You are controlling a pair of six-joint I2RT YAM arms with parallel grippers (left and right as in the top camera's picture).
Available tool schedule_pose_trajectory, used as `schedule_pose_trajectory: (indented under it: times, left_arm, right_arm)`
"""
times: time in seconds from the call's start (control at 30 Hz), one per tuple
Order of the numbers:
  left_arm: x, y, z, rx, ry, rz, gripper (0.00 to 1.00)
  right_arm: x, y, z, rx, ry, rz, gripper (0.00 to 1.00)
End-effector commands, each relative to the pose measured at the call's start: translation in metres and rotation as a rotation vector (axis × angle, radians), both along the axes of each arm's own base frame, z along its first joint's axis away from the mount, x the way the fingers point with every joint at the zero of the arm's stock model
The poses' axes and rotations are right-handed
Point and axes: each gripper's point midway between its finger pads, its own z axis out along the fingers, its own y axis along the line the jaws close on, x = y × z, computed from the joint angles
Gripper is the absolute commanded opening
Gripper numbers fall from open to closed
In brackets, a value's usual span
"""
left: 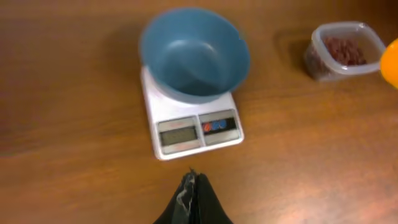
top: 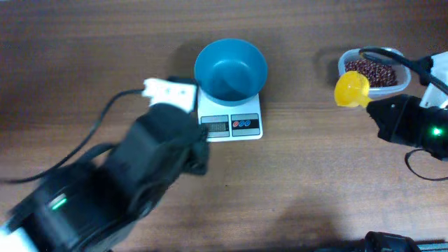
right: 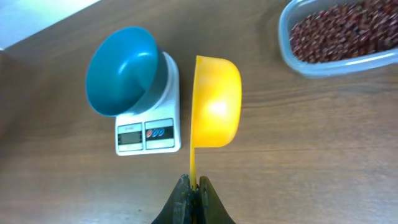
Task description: Scoop item into bowl and weigh 50g on scale
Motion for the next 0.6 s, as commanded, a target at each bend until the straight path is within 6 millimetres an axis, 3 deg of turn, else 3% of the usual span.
schedule_pose_trajectory:
  times: [0.0,0.03,0.1,0.17,0.2,0.23,0.37,0.43,0.47,0.5,0.53,0.57]
  left_arm:
    - [-0.014,0.045,0.022,0.017,-0.086,0.096,0.00]
    - [-0.018,0.053,0.024,0.023,-0.091,0.105,0.00]
    - [-0.025,0.060,0.015,0.062,-0.060,0.102,0.20]
    - [-0.030,0.066,0.006,0.105,-0.026,0.100,0.54]
    - [-0.031,0.067,0.005,0.113,-0.019,0.099,0.93]
    - [-0.034,0.071,0.001,0.133,-0.005,0.099,0.99]
    - [-0.036,0.078,-0.002,0.167,0.003,0.112,0.99]
    - [-0.036,0.071,-0.004,0.149,0.017,0.091,0.99]
    - [-0.033,0.065,-0.005,0.176,0.014,0.055,0.99]
    - [-0.039,0.033,-0.007,0.174,0.023,-0.160,0.99]
    - [-0.038,0.003,-0.002,0.116,0.018,-0.283,0.99]
    - [-0.035,-0.001,-0.002,0.102,0.020,-0.287,0.99]
  right_arm:
    - [0.002,-0.006,0.008,-0.039,-0.029,-0.011,0.04]
    - [0.002,-0.006,0.008,-0.039,-0.029,-0.011,0.04]
    - [0.002,-0.005,0.008,-0.028,-0.026,-0.016,0.04]
    - [0.003,-0.006,0.009,-0.030,-0.030,-0.016,0.04]
    - [0.006,-0.006,0.008,-0.031,-0.030,-0.017,0.04]
    - [0.008,-0.008,0.004,-0.029,-0.012,-0.019,0.04]
    - [0.029,-0.012,-0.015,-0.016,0.052,-0.018,0.04]
    - [0.034,-0.013,-0.034,0.003,0.131,-0.016,0.04]
    - [0.035,-0.012,-0.033,0.013,0.134,-0.010,0.04]
    - [0.038,-0.013,-0.019,0.006,0.105,-0.011,0.04]
    - [0.053,-0.018,0.018,-0.014,0.001,-0.033,0.04]
    - [0.060,-0.019,0.033,-0.027,-0.054,-0.033,0.04]
